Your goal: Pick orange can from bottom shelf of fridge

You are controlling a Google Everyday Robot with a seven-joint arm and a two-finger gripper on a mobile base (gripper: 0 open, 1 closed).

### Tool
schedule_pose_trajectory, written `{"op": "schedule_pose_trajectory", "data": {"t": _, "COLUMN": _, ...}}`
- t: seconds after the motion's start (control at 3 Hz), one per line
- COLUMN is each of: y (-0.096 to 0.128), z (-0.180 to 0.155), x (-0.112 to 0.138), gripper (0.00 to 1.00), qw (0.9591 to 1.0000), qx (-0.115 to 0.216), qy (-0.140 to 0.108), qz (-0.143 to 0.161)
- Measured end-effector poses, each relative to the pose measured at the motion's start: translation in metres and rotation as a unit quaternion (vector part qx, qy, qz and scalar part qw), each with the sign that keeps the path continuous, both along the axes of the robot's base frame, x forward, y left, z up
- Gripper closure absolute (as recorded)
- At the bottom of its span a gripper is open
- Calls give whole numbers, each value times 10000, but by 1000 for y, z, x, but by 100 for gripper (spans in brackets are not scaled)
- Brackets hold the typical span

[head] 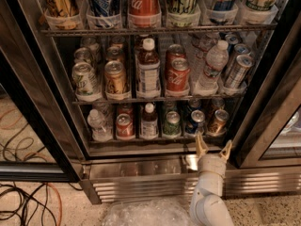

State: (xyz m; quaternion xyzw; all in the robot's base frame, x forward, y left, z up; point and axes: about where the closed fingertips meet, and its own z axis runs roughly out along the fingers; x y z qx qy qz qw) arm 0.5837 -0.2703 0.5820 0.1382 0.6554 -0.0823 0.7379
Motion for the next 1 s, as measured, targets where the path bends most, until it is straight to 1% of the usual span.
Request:
{"op": "schedule_pose_trajectory", "data": {"t": 0.33, "y": -7, "z": 11, "x": 24, "gripper": 32, "qw": 9999, "qx": 46, "qy": -28, "qz": -108}}
{"op": "schedule_pose_trajectory", "data": {"t": 1.0, "y": -8, "z": 12, "x": 43, "gripper": 33, "qw": 9999, "qx": 113, "qy": 42, "qz": -116}}
